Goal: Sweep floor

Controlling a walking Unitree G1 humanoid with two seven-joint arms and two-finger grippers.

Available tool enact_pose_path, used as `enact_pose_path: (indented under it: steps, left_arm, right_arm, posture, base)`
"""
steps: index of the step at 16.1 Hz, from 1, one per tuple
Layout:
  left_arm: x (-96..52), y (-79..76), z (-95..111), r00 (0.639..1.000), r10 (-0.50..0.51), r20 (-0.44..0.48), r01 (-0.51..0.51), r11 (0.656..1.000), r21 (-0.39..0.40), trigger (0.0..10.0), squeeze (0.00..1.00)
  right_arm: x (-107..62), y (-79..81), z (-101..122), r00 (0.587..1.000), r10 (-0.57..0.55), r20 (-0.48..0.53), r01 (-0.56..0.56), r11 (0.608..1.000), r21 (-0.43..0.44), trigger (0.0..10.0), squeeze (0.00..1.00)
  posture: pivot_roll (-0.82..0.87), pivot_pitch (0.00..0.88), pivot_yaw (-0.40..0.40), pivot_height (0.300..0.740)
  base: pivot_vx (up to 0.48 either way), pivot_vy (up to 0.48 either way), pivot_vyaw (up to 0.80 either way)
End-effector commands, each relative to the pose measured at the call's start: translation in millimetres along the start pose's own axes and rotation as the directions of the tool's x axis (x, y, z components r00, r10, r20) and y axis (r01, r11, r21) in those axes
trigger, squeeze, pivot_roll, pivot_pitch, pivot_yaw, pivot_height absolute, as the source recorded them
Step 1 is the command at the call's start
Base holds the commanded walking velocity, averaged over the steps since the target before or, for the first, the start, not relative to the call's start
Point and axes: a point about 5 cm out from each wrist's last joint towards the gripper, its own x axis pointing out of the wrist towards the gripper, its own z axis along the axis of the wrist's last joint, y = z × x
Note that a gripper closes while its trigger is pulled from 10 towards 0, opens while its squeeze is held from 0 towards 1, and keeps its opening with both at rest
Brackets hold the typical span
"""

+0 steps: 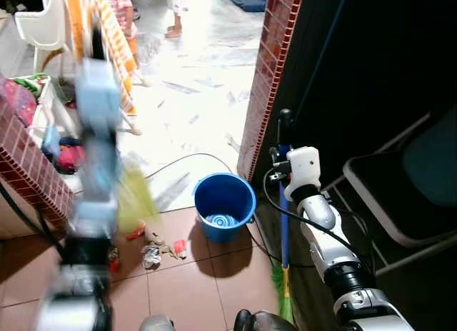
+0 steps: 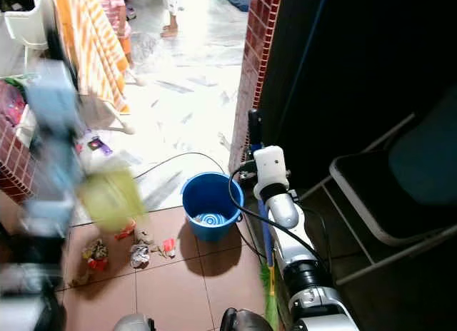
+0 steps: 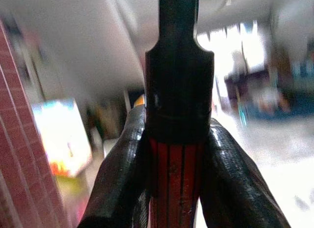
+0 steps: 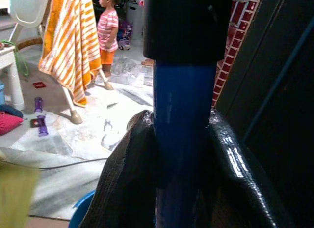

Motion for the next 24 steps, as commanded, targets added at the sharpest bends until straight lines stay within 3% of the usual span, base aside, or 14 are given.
enact_pose_path:
  steps: [1,4,5,7,9,13,17,24]
  left_arm:
    - [-8.9,-7.8,-8.5,0.999,-0.035,-0.030,0.035,0.999,0.020,10.0,0.00]
    - [-28.2,-12.3,-26.4,0.995,-0.025,-0.097,0.027,0.999,0.024,10.0,0.00]
    - [-33.9,-14.7,-32.7,0.989,-0.032,-0.145,0.028,0.999,-0.026,10.0,0.00]
    - [-43.0,-24.2,-38.1,0.978,-0.119,-0.168,0.110,0.992,-0.066,10.0,0.00]
    - [-57.7,-37.1,-56.4,0.958,-0.156,-0.241,0.158,0.987,-0.008,10.0,0.00]
    - [-76.5,-55.2,-68.8,0.928,-0.221,-0.301,0.208,0.975,-0.074,10.0,0.00]
    - [-83.8,-73.7,-64.3,0.911,-0.296,-0.286,0.279,0.955,-0.101,10.0,0.00]
    - [-82.9,-85.1,-56.0,0.909,-0.342,-0.239,0.324,0.939,-0.112,10.0,0.00]
  right_arm:
    - [-2.6,-3.6,-2.7,1.000,-0.024,-0.005,0.024,0.999,0.027,10.0,0.00]
    - [-3.6,-1.1,-5.2,1.000,-0.026,-0.012,0.026,0.999,0.034,10.0,0.00]
    - [-3.1,1.6,-5.9,1.000,-0.023,-0.015,0.023,0.999,0.041,10.0,0.00]
    - [-1.8,5.4,-5.7,1.000,-0.010,-0.011,0.010,0.998,0.059,10.0,0.00]
    - [1.0,7.5,-5.4,1.000,-0.025,-0.015,0.026,0.993,0.116,10.0,0.00]
    - [6.1,15.5,-2.5,1.000,0.006,-0.006,-0.005,0.991,0.131,10.0,0.00]
    - [9.4,17.4,1.1,1.000,0.014,0.010,-0.015,0.988,0.155,10.0,0.00]
    - [13.6,19.3,3.0,1.000,0.027,0.012,-0.029,0.988,0.155,10.0,0.00]
  posture:
    - [0.00,0.000,-0.055,0.740]
    - [0.00,0.000,-0.050,0.740]
    - [0.00,0.000,-0.048,0.740]
    - [0.01,0.000,-0.046,0.740]
    - [0.01,0.000,-0.043,0.740]
    - [0.00,0.000,-0.036,0.740]
    - [0.00,0.000,-0.036,0.740]
    - [-0.01,0.000,-0.033,0.740]
  base:
    - [0.000,0.000,0.00]
    - [0.000,0.000,0.00]
    - [0.000,0.000,0.00]
    - [0.000,0.000,0.00]
    - [0.000,0.000,0.00]
    - [0.000,0.000,0.11]
    - [0.000,0.336,0.62]
    - [0.000,0.480,0.00]
